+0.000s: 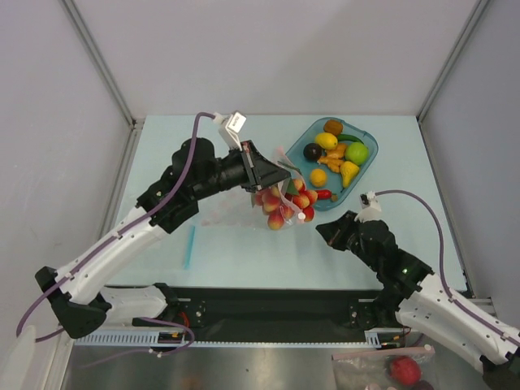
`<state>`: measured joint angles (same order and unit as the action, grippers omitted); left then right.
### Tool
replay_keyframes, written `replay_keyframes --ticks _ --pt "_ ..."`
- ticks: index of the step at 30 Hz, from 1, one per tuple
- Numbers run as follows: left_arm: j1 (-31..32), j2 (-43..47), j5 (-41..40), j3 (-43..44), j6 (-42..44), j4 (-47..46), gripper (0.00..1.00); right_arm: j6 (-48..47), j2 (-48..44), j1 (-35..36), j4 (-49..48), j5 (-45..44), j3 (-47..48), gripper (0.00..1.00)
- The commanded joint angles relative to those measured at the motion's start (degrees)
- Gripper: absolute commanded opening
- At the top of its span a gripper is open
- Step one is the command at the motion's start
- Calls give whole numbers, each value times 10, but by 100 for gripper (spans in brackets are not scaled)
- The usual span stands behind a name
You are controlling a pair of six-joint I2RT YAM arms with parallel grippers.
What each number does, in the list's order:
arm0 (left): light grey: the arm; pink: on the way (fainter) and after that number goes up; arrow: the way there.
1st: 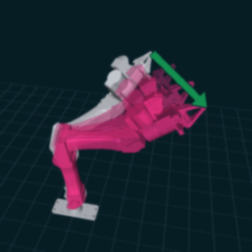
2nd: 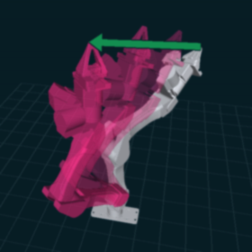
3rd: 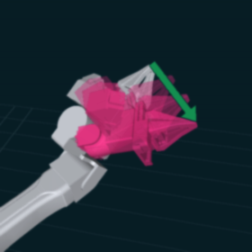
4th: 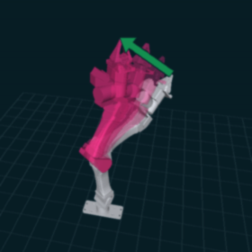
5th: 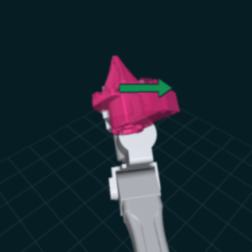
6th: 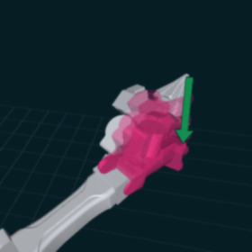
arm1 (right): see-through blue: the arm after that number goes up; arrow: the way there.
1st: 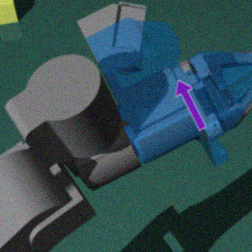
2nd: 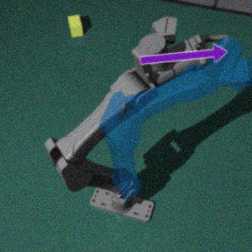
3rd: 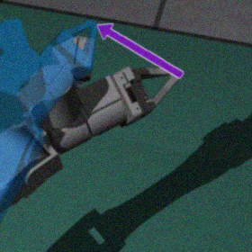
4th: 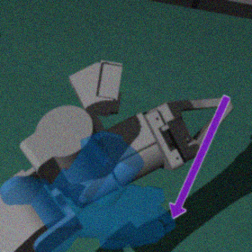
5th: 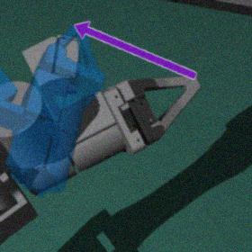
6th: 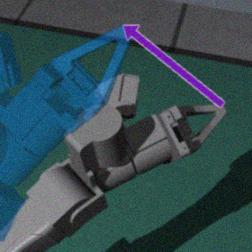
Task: Place the food in the zip-top bag and seal the zipper
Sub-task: Place the fake fruit in the zipper food storage bag.
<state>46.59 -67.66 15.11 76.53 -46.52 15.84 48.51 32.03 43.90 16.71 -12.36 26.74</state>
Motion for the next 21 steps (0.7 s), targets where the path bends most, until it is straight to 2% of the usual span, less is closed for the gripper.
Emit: replay_keyframes --ticks 1,6,14,17,21 --pt "-7 35 -19 20 -8 -30 1 69 7 4 -156 37 -34 0" --pt "-11 39 -22 18 -9 -31 1 160 36 4 -279 91 -53 0" --pt "-18 42 -9 3 -16 -46 1 193 96 -9 -333 124 3 1" --pt "-18 41 -6 -6 -14 -48 0 229 107 -40 -385 185 32 2" --pt "-20 41 -2 -27 -14 -61 0 220 99 -43 -306 177 128 2"
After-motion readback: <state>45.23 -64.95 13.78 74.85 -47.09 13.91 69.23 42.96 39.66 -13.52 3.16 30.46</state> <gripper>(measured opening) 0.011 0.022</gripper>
